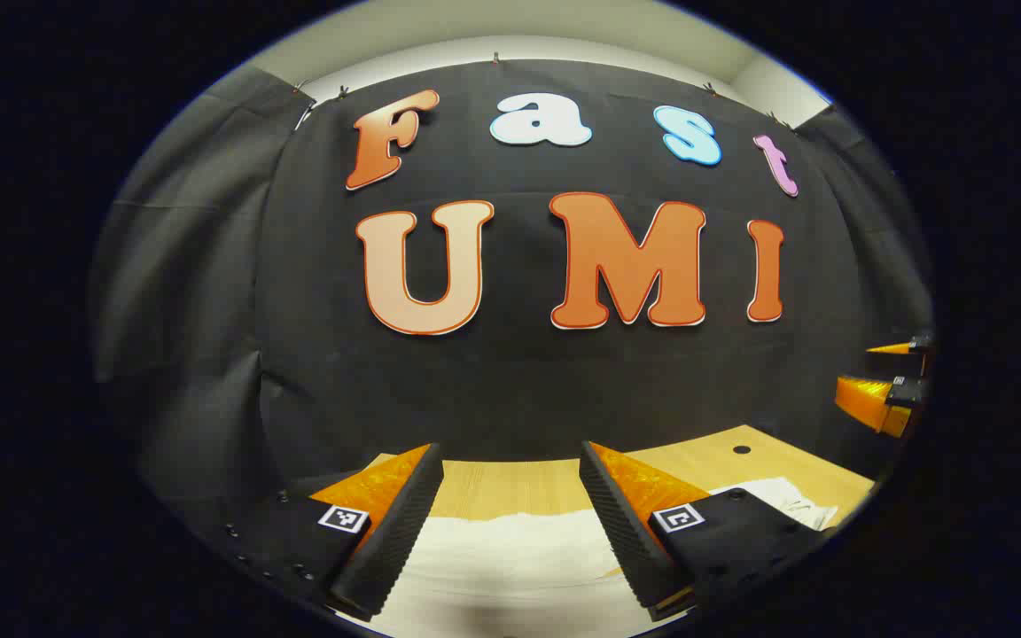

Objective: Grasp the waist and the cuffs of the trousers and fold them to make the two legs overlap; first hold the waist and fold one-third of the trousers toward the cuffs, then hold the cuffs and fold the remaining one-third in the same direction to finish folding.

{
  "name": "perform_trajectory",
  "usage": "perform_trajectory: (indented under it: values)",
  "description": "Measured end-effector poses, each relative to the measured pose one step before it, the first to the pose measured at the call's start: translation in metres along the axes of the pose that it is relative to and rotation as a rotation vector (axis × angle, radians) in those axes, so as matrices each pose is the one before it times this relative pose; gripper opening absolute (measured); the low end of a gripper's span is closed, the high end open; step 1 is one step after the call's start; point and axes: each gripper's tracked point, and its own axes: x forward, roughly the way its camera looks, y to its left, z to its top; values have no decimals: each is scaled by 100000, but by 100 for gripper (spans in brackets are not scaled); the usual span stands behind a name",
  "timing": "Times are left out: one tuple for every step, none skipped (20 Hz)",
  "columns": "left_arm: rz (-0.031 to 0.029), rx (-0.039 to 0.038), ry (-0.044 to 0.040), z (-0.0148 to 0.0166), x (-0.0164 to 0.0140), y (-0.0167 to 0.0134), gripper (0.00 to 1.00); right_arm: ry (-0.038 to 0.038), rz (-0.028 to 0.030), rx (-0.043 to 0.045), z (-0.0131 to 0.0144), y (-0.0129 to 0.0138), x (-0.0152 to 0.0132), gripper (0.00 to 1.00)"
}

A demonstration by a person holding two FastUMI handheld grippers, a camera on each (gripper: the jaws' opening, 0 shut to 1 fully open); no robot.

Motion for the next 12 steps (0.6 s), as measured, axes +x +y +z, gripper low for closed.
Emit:
perform_trajectory:
  values:
    - [2362,325,-1012,409,-180,-6,100,-599,1924,-292,237,32,230,97]
    - [1124,952,-660,448,-286,-170,100,-718,1318,11,139,74,250,97]
    - [243,878,-1212,455,-78,48,100,-84,754,340,-93,51,173,97]
    - [565,1157,-1462,521,-86,76,100,119,567,410,-18,33,142,99]
    - [1219,1011,-1511,484,-211,314,100,390,362,337,-57,94,-17,99]
    - [835,810,-1671,568,-168,202,100,205,326,88,-149,20,-26,99]
    - [499,656,-1277,351,-68,123,100,260,-155,-38,-97,-123,-24,99]
    - [-82,134,-417,-1,-203,-122,100,128,-249,98,-54,-103,-134,99]
    - [-192,-133,-113,229,-23,-59,100,261,-126,195,9,-40,-18,99]
    - [-49,-402,-29,7,-7,46,100,1,-307,168,-45,-128,-161,99]
    - [-128,-404,-236,171,-1,13,100,14,-539,-5,52,-123,-84,99]
    - [-52,-150,59,-67,-101,-39,100,106,-341,-5,-26,-91,-137,99]
